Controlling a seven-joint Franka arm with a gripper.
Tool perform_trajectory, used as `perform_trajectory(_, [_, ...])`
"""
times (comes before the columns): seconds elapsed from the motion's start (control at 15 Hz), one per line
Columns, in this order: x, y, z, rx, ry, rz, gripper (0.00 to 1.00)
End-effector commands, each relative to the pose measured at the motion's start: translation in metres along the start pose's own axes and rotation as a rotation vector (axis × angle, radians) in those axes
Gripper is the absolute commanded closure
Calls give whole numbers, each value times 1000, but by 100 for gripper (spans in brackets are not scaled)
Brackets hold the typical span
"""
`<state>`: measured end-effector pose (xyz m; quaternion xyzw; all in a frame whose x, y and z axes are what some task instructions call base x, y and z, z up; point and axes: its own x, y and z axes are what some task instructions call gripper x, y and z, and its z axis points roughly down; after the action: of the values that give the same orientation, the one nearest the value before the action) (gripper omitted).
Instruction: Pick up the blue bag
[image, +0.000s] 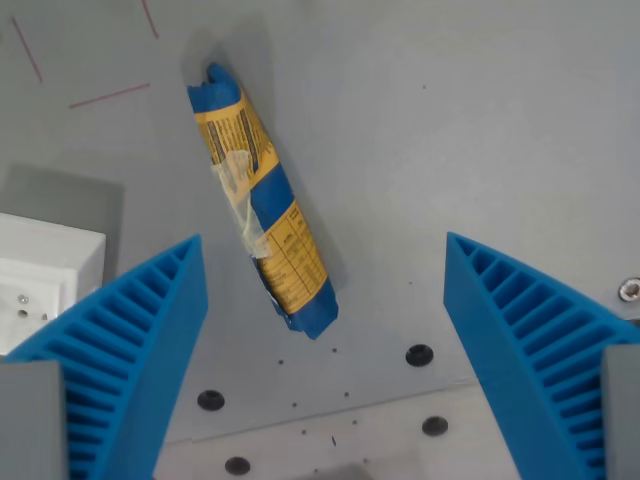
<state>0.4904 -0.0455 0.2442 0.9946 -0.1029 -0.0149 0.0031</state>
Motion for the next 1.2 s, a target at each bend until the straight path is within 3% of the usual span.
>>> perform_trajectory(0.07, [-7, -5, 19, 27, 102, -151, 0])
perform_trajectory(0.93, [-15, -25, 84, 35, 118, -307, 0])
perform_trajectory(1.2, [-18, -26, 96, 39, 126, -301, 0])
